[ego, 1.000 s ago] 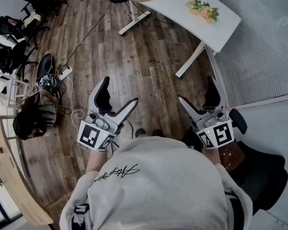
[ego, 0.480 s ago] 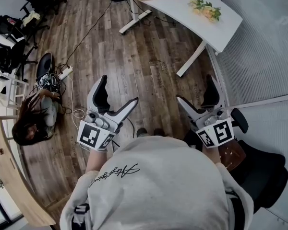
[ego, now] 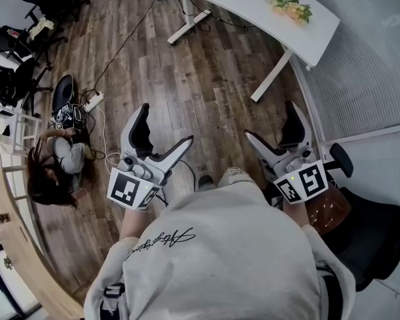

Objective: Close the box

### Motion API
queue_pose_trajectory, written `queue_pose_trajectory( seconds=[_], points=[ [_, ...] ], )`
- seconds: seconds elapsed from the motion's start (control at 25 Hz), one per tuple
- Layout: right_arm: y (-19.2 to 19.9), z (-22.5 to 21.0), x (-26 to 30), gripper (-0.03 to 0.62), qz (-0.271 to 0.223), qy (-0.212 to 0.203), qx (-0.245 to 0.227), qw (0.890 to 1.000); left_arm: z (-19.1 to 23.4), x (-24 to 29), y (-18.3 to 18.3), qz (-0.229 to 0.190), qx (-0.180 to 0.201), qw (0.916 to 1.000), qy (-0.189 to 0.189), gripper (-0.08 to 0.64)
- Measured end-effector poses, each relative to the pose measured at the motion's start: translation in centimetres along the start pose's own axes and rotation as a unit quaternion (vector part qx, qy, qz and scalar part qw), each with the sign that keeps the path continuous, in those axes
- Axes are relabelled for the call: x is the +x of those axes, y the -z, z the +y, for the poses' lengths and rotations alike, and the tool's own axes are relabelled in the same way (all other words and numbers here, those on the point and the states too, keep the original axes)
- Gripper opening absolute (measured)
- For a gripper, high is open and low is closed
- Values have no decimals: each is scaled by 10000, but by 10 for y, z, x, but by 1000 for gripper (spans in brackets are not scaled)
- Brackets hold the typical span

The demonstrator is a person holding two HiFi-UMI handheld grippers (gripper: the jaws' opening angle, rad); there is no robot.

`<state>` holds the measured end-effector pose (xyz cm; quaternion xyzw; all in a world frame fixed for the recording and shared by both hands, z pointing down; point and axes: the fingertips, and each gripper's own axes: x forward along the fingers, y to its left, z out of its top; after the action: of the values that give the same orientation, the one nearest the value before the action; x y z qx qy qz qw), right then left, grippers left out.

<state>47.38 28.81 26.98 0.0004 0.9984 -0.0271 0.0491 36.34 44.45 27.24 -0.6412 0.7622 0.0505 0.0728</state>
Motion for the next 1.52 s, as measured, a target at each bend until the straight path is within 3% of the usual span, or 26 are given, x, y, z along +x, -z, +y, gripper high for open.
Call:
queue_pose_trajectory(
  seconds=[0.2, 0.36, 0.6, 0.8, 1.52],
  points=[
    [12, 6, 1, 499, 32, 23, 541, 9985, 6, -9, 8, 75, -41, 10000, 31, 466],
    [17, 4, 9, 495, 206, 120, 234, 9994, 14, -6, 6, 9, -73, 10000, 38, 466],
    [23, -8, 34, 492, 134, -2, 505, 9986, 29, 11, 10, 20, -32, 10000, -43, 466],
    [18, -27, 65, 488, 23, -49, 276, 9996, 53, 32, 3, -59, -31, 9999, -94, 466],
    [13, -156, 177, 485, -15, -203, 202, 9996, 142, 168, 17, -45, 95, 9994, -317, 466]
  ],
)
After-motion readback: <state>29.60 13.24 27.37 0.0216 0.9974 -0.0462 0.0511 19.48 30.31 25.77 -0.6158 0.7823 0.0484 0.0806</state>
